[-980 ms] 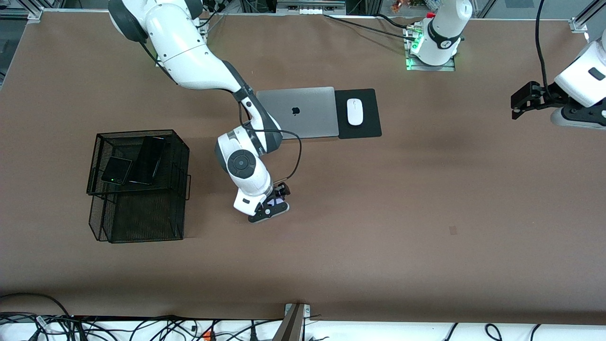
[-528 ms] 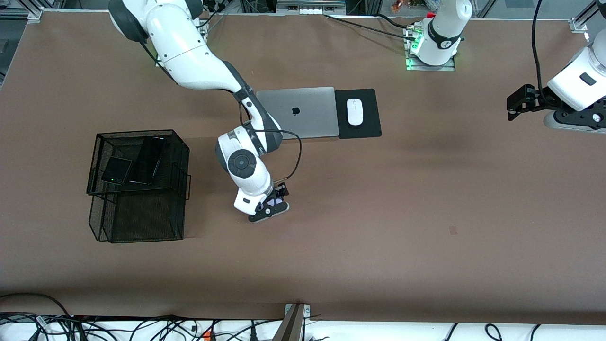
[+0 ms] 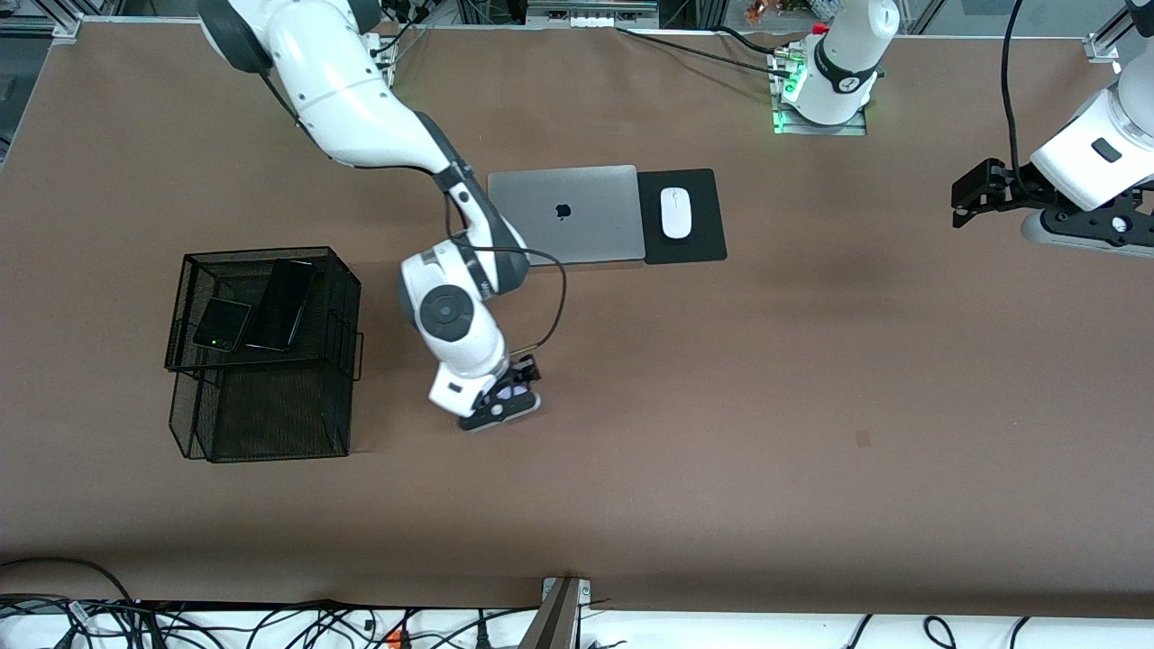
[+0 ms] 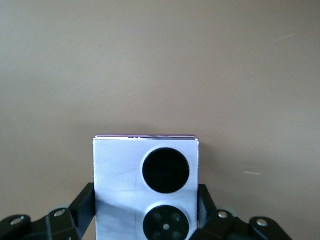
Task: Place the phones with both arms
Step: 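Carry the white flip phone with the right gripper to the mesh basket, then lower the white flip phone into the basket and open the right gripper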
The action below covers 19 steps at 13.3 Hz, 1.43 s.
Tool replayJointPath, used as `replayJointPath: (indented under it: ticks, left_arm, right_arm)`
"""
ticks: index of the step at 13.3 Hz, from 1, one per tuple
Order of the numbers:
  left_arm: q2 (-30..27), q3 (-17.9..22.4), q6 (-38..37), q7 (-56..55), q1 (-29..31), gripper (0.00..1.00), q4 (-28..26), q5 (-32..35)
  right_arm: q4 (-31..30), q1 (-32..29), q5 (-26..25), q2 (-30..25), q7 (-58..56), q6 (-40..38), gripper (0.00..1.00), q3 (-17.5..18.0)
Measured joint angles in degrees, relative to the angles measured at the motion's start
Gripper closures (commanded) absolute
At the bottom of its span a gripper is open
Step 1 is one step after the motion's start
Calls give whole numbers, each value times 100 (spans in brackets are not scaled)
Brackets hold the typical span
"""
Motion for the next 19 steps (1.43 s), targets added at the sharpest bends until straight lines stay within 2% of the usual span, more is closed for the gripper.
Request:
replayJointPath:
  ticks: [4,6,7,10,12,15,19]
  left_arm:
    - [1,-51,0,-2,-51,0,-18,0]
    - [0,-60,0,-2,-52,0,-18,0]
    - [-1,-60,4,-5,-51,0,-18,0]
    - [-4,-60,26,-8,-50,0,-18,0]
    - [-4,-60,46,-8,-49,0,-18,0]
    - [-4,-58,70,-13,-31,0,-18,0]
    - [-4,-48,85,-16,-7,0,-18,0]
  right_arm:
    - [18,-226,0,-1044,-465,-1634,100,-1097]
    - [-73,-272,3,-1165,-936,-1903,100,-1676]
    - [-129,-368,3,-1156,-1136,-1909,100,-1823]
    - [-267,-791,18,-1086,-1290,-1903,100,-1868]
    - [-455,-978,310,-1038,-1311,-1877,100,-1867]
    - [-801,-1106,800,-981,-1314,-1697,100,-1867]
    - [-1203,-1173,878,-978,-1346,-1271,100,-1867]
